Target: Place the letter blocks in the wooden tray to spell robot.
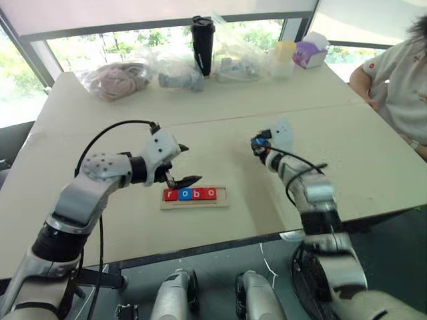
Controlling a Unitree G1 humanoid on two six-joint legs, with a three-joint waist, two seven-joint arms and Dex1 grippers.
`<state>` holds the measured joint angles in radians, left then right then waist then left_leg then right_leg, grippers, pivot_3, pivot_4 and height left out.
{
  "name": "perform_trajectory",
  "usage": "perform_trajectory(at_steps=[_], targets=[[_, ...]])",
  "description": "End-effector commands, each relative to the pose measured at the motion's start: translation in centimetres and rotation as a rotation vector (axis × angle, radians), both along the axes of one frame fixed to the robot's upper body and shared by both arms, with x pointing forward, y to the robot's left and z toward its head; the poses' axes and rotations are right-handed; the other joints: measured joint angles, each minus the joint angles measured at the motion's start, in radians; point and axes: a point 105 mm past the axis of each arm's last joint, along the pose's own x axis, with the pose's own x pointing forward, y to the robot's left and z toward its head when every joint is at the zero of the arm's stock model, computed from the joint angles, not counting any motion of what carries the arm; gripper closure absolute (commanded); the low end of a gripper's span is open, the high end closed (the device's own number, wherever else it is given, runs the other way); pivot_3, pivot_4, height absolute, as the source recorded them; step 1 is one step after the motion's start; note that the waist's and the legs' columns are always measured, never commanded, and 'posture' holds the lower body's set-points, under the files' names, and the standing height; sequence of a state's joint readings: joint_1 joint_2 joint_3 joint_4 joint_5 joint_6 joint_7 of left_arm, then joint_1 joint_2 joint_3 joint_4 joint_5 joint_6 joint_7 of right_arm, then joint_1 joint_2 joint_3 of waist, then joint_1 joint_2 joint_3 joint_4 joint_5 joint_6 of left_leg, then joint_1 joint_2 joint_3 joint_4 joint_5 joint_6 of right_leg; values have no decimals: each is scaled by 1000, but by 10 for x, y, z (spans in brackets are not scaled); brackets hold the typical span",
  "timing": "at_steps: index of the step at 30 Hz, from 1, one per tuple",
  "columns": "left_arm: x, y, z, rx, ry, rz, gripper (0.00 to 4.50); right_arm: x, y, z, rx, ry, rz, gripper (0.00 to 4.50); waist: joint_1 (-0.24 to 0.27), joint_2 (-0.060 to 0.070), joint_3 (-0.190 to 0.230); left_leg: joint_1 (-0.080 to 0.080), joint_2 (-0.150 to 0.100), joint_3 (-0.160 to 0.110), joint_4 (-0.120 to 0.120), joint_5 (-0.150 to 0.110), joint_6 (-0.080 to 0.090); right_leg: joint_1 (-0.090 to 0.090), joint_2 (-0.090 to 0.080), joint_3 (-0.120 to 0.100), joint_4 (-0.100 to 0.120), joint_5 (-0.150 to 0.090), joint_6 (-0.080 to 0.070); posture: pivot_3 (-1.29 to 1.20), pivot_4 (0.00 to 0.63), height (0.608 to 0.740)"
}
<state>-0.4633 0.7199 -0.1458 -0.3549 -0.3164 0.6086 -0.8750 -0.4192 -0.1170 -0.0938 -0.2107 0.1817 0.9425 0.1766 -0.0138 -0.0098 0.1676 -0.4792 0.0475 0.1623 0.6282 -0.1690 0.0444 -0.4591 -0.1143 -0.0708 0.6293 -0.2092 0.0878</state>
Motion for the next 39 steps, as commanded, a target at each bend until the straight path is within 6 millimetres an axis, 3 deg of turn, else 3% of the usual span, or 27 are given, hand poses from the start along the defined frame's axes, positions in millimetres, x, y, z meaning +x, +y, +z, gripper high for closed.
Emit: perform_trajectory(at_steps=[1,4,7,8,9,10,11,13,14,19,22,25,30,39], targets=[[-8,-7,10,7,-39,-51,0,-45,11,8,89,91,-12,3321,-3,0,0,-1,1,0,0,0,0,-2,1,0,1,0,0,0,150,740],[-7,-4,6,29,-31,-53,0,-67,18,5,128,161,-5,3321,-3,1,0,0,3,0,1,0,0,-1,3,0,0,1,-2,0,150,740],[-6,-6,6,27,-23,-60,0,-70,17,7,118,182,-29,3321,11,2,-2,1,4,8,-13,2,-3,-3,2,0,3,3,-7,0,150,740],[-5,-7,6,28,-23,-63,0,-72,19,4,117,204,-23,2834,24,0,-3,2,6,17,-23,5,-7,-5,0,0,7,0,-15,0,150,740],[-5,-8,6,30,-24,-67,0,-73,22,3,117,219,-15,2293,30,-2,-3,7,9,35,-34,8,-13,-11,-3,0,23,-15,-39,0,150,740],[-4,-8,6,31,-24,-69,0,-75,26,1,117,232,2,1858,34,-2,-3,12,13,52,-38,11,-17,-17,-7,3,25,-24,-46,0,150,740],[-4,-9,6,33,-25,-70,0,-76,28,1,116,241,14,1380,32,1,-3,15,13,49,-30,11,-18,-18,-14,3,21,-25,-36,0,150,740],[-3,-8,6,36,-26,-70,0,-77,30,1,109,247,22,418,14,6,-3,12,0,-16,-13,7,-20,0,-11,-13,17,-25,-34,0,150,740],[-3,-8,6,40,-26,-70,0,-76,29,1,104,243,28,45,2,7,-4,12,2,-21,-16,6,-19,1,-5,-19,10,-25,-34,0,150,740],[-7,-4,4,55,-11,-70,0,-69,13,22,-76,68,184,45,-3,6,-4,5,3,-22,-15,6,-17,6,3,-24,1,-18,-28,0,150,740],[-17,-2,9,38,14,-115,0,-62,-6,44,-196,-111,352,45,1,5,-3,4,2,-23,-12,6,-14,7,3,-25,1,-17,-20,0,150,740],[-26,5,11,47,46,-152,0,-62,-19,52,-250,-197,556,45,1,4,-3,6,2,-24,-9,5,-16,11,4,-26,-1,-17,-16,0,150,740],[-44,12,13,69,118,-215,0,-65,-29,35,-290,-187,867,45,2,4,-2,13,4,-26,-9,4,-15,19,4,-28,-3,-19,-13,0,150,740],[-46,24,13,103,110,-147,0,-35,-22,-2,-359,-120,1092,45,0,3,-1,13,3,-26,-8,4,-15,19,3,-28,-3,-17,-17,0,150,740]])
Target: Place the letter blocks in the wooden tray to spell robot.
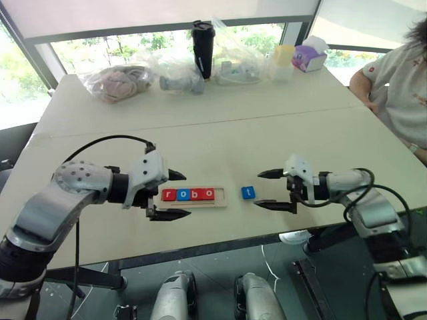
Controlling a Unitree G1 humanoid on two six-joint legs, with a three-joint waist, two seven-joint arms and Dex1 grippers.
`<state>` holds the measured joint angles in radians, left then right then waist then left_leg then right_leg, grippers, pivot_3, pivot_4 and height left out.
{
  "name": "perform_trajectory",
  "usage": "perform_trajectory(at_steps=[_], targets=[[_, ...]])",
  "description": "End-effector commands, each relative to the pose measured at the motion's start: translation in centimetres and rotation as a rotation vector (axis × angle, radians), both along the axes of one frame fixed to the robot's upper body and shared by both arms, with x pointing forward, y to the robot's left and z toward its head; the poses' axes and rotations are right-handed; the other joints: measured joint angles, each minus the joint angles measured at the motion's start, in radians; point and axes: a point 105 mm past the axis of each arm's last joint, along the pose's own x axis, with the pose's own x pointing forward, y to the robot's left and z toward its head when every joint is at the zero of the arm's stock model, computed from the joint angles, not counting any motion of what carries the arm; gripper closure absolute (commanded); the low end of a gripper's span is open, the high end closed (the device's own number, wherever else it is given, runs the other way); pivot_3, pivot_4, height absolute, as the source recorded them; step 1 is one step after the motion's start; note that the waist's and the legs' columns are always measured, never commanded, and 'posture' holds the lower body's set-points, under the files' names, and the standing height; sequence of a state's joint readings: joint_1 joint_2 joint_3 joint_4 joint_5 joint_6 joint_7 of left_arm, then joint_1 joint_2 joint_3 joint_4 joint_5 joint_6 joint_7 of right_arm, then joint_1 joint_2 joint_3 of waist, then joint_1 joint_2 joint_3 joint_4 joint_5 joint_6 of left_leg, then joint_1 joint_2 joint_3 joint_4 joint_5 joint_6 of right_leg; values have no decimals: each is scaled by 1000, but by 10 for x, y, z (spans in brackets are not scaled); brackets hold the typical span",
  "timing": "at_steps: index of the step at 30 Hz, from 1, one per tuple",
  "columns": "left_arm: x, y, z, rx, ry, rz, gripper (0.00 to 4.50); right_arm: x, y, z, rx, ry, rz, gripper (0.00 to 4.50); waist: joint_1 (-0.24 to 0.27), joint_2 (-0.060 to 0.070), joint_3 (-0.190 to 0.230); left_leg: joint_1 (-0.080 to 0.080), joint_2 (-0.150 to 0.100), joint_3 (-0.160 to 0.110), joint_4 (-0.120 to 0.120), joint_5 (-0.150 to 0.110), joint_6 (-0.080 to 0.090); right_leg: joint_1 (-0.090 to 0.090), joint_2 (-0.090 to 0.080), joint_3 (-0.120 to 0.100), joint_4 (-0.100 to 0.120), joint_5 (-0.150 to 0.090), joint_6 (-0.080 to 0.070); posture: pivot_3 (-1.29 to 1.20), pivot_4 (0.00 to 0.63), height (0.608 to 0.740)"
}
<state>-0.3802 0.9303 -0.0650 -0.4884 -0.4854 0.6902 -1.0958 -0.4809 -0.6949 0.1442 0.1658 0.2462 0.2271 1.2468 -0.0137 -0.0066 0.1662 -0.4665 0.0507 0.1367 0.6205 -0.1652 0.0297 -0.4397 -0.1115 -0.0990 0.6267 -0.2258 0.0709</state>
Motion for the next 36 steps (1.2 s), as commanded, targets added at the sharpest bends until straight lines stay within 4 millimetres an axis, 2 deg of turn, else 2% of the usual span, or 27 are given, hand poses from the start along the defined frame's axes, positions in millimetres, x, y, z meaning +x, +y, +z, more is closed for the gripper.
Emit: perform_trajectory(at_steps=[1,6,7,9,12,13,16,19,24,28,36], targets=[[2,7,11,0,-62,48,0,9,3,-10,-42,-18,58,45,1,0,0,0,0,0,0,0,0,0,0,0,0,0,0,0,150,740],[3,18,13,9,-66,106,0,19,7,-26,-78,2,89,45,2,0,1,-1,0,0,3,0,0,0,0,0,2,0,0,0,150,740],[2,20,13,12,-66,115,0,19,7,-29,-79,10,97,277,1,0,1,0,0,0,3,0,0,0,0,0,2,0,0,0,150,740],[3,24,12,18,-69,136,0,20,7,-31,-84,10,106,921,2,0,1,0,0,0,3,0,0,1,-1,0,2,0,1,0,150,740],[3,26,12,20,-67,145,0,21,7,-28,-74,-1,108,2576,3,0,1,1,0,0,3,0,0,1,-1,0,2,0,0,0,150,740],[4,26,11,19,-65,146,0,22,7,-24,-69,-11,102,2945,2,0,1,1,0,0,3,0,0,1,-1,0,2,0,0,0,150,740],[5,26,9,19,-60,149,0,22,8,-12,-42,-20,94,2945,2,0,1,1,0,0,3,0,0,1,-1,0,2,0,0,0,150,740],[5,27,6,24,-50,144,0,13,25,6,6,-11,133,2945,1,1,1,0,0,0,3,0,0,0,-2,0,3,0,0,0,150,740],[7,25,3,28,-45,135,0,8,55,15,40,-2,154,2945,2,0,1,0,0,0,2,0,0,-2,-3,0,3,0,0,0,150,740],[9,21,4,9,-49,130,0,6,72,1,-4,13,168,2945,4,0,1,0,0,0,2,-1,0,-4,-3,0,2,0,0,0,150,740],[11,20,0,-4,-45,152,0,15,78,-5,-85,-13,167,2945,2,1,1,-2,-1,1,2,-1,1,-3,-3,0,2,0,0,0,150,740]])
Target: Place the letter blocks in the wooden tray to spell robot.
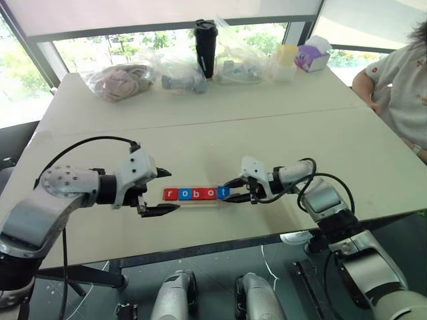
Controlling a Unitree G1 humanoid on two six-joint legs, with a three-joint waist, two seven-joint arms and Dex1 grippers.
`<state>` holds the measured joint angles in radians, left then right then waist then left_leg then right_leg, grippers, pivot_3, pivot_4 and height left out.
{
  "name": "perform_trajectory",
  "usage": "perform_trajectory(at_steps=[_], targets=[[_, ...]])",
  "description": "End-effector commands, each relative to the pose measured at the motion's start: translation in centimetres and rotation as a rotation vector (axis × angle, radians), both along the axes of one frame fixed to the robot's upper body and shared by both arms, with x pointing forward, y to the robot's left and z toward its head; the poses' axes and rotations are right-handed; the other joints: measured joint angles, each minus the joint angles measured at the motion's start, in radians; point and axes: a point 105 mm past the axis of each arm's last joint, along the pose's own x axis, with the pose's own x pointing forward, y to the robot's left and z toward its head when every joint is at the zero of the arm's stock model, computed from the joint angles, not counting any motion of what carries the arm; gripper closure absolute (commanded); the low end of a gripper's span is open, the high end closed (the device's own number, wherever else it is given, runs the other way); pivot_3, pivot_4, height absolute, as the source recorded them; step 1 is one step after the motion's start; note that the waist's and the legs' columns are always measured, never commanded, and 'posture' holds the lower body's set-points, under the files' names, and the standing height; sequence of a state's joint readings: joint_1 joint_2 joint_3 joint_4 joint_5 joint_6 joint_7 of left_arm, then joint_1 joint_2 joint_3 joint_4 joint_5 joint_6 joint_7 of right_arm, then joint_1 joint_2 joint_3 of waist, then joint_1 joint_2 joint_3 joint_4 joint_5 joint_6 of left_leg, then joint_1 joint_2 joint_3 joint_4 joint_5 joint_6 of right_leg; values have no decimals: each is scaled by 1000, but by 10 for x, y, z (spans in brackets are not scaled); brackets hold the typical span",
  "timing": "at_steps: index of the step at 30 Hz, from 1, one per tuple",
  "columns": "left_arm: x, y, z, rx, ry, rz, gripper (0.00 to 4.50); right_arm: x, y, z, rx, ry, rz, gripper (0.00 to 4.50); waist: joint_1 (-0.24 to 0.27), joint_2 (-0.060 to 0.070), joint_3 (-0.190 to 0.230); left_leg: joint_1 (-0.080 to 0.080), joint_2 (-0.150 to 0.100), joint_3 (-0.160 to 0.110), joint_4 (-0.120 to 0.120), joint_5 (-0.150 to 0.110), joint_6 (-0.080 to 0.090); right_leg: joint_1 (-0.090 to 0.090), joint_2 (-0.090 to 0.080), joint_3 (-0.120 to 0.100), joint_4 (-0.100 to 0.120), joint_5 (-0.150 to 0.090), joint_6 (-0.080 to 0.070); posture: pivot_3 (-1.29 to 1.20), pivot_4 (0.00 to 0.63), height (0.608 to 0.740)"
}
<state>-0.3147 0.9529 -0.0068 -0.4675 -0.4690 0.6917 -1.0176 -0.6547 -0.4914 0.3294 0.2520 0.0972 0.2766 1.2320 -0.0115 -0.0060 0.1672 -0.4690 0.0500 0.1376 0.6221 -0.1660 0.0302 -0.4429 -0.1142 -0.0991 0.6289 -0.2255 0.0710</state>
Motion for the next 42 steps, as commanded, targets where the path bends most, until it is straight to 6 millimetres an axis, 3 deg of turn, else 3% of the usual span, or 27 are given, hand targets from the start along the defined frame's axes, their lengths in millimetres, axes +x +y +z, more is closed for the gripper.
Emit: perform_trajectory(at_steps=[1,9,18,27,30,32,38,42], targets=[[1,-2,4,-14,-26,3,0,5,3,8,-14,-43,16,2945,0,0,0,0,0,0,0,0,0,0,0,0,0,0,0,0,150,740],[1,-4,4,-31,-31,13,0,5,0,2,-57,-28,32,2945,0,0,0,0,0,0,0,0,0,1,1,0,0,0,0,0,150,740],[4,-4,1,-23,-45,30,0,8,17,3,-33,-31,51,2945,-2,0,0,1,1,0,0,0,0,1,1,0,1,0,0,0,150,740],[5,-5,1,-32,-53,34,0,11,16,2,-34,-36,38,2945,-1,0,0,1,0,0,0,0,0,1,1,0,1,0,0,0,150,740],[6,-6,1,-35,-54,34,0,11,16,5,-24,-44,40,1865,-1,0,0,0,0,0,0,0,0,1,1,0,1,0,0,0,150,740],[6,-6,1,-36,-54,34,0,10,17,13,-6,-65,48,951,-1,0,0,1,0,0,0,0,0,1,1,0,1,0,0,0,150,740],[9,-2,3,-46,-60,45,0,7,23,70,165,-152,10,951,0,0,0,-1,1,0,0,0,0,-1,1,0,1,0,0,0,150,740],[11,6,11,-124,-48,89,0,5,7,96,272,-159,-117,951,2,0,0,-1,1,0,0,0,0,-1,0,0,0,0,0,0,150,740]])
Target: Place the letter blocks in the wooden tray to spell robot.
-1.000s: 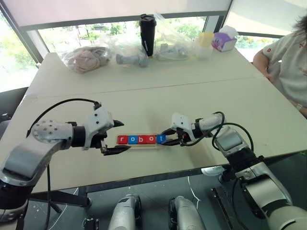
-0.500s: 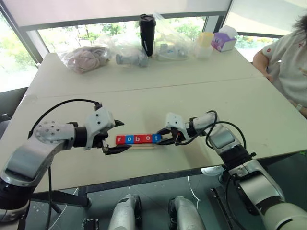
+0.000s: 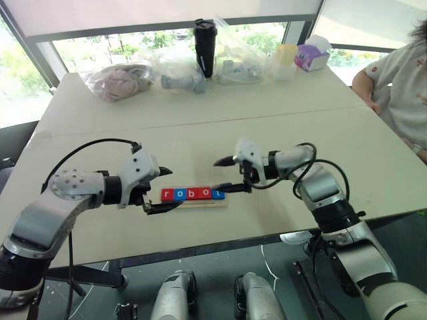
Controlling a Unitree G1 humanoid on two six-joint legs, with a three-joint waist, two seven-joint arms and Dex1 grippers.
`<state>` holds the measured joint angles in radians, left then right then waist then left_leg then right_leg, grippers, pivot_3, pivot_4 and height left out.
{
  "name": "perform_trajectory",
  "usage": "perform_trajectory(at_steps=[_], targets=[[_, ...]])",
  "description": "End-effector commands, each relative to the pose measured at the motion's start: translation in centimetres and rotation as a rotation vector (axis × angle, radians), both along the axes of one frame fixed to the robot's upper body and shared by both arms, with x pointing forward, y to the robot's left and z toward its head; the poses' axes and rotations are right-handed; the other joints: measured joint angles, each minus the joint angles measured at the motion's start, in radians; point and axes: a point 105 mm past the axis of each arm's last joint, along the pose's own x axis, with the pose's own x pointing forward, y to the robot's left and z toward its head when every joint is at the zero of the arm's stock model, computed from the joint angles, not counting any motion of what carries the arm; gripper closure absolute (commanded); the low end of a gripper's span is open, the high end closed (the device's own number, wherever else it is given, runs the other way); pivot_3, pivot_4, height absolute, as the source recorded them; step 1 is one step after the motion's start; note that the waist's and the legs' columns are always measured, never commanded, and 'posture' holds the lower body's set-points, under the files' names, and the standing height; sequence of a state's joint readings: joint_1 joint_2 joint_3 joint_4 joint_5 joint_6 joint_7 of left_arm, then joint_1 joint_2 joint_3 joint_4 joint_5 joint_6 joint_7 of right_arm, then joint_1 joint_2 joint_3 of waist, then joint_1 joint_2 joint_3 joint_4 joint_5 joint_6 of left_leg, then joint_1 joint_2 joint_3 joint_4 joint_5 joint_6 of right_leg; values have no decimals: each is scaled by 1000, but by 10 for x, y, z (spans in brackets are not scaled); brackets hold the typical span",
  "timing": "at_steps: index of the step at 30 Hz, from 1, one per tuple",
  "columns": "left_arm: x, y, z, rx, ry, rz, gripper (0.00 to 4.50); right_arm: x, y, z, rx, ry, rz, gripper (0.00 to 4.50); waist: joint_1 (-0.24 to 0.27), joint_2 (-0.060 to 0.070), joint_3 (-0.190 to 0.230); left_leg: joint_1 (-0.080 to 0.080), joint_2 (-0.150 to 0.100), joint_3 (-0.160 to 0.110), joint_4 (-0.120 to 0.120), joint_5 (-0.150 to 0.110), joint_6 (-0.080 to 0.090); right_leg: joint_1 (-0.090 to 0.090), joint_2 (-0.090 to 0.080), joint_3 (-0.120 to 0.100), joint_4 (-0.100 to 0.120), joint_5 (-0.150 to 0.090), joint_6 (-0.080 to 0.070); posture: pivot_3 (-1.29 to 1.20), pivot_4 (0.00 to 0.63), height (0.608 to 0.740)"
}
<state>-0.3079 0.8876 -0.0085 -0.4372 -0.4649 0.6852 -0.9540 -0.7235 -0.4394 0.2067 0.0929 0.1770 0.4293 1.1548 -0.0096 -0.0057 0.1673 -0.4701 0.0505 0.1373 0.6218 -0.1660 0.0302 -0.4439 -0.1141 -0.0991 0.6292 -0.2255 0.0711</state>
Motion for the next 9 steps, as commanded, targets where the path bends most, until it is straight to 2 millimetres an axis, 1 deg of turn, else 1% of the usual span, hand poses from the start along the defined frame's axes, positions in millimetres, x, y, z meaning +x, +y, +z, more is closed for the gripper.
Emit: perform_trajectory(at_steps=[1,2,4,7,9], targets=[[1,17,12,-54,-27,57,0,-7,-23,32,110,-26,-108,951,1,0,0,0,0,0,0,0,0,0,0,0,0,0,0,0,150,740],[-2,26,9,-59,-9,85,0,-15,-37,31,135,11,-156,951,1,0,0,-1,0,0,0,0,0,-1,-2,0,-1,0,0,0,150,740],[-6,39,5,-66,12,126,0,-29,-54,26,155,76,-220,951,5,-1,0,0,-1,0,-3,0,0,0,-4,0,-3,0,0,0,150,740],[-15,61,-3,-104,56,219,0,-56,-85,2,141,197,-350,951,6,0,0,-1,-1,0,-6,0,0,-1,-4,0,-7,0,0,0,150,740],[-18,69,-8,-114,77,255,0,-66,-92,-7,125,232,-396,951,6,0,0,0,-1,0,-8,0,0,0,-4,0,-8,0,0,0,150,740]])
